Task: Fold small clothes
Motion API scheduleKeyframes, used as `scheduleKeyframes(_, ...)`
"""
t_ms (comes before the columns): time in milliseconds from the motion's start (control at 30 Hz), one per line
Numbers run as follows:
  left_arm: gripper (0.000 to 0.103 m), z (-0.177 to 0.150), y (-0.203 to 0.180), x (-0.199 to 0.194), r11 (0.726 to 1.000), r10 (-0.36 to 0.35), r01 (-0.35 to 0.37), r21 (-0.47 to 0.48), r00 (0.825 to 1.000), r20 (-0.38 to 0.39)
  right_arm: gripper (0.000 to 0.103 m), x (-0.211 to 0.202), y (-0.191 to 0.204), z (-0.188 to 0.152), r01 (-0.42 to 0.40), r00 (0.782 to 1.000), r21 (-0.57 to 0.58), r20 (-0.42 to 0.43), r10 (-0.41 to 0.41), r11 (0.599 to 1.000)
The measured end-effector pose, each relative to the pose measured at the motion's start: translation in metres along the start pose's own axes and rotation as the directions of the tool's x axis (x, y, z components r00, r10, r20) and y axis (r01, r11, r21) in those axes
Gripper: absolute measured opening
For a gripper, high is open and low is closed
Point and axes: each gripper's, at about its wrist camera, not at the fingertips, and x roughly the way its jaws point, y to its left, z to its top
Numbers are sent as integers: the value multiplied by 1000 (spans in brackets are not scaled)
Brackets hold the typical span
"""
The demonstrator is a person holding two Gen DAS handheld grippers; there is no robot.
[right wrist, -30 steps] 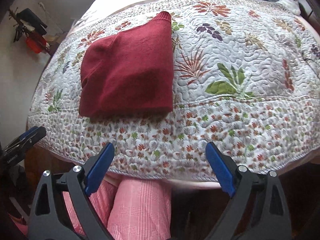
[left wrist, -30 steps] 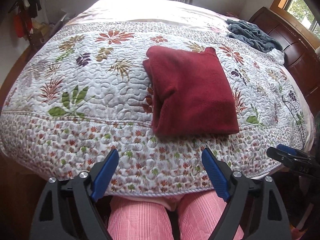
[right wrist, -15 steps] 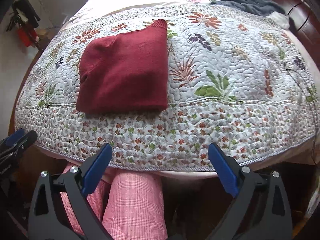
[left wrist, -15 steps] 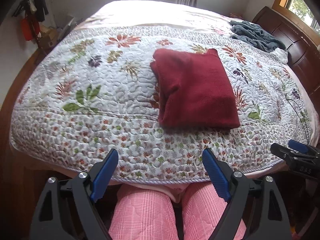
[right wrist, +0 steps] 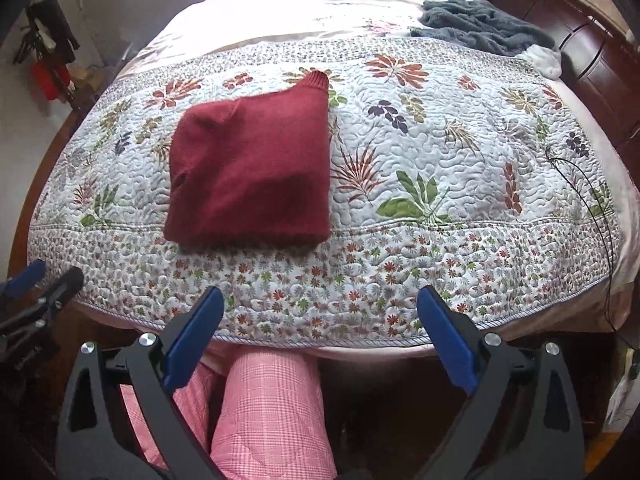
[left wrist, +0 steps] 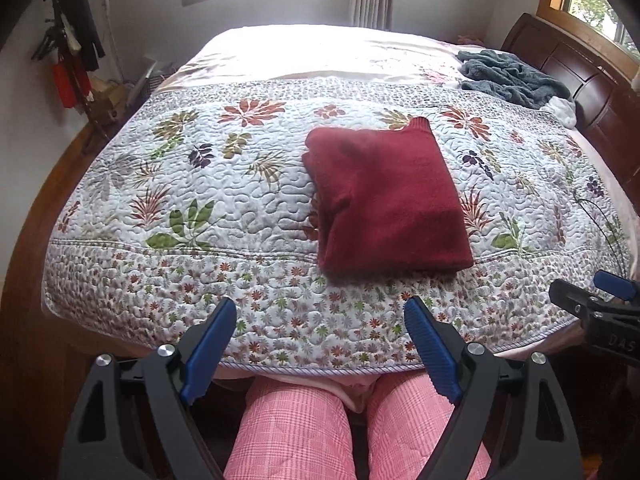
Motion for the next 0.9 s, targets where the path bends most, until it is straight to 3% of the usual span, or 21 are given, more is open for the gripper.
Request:
scheduleKeyframes(367,86,5,-7,-4,1000,22,-22,10,1000,5,98,-11,5,7,10,1000,-4,22,-10,1000)
scheduleKeyframes(900,86,10,-13,7,998,46,-46,32,999,-5,98,19,-3,11,14,999,9,-36,-14,1000)
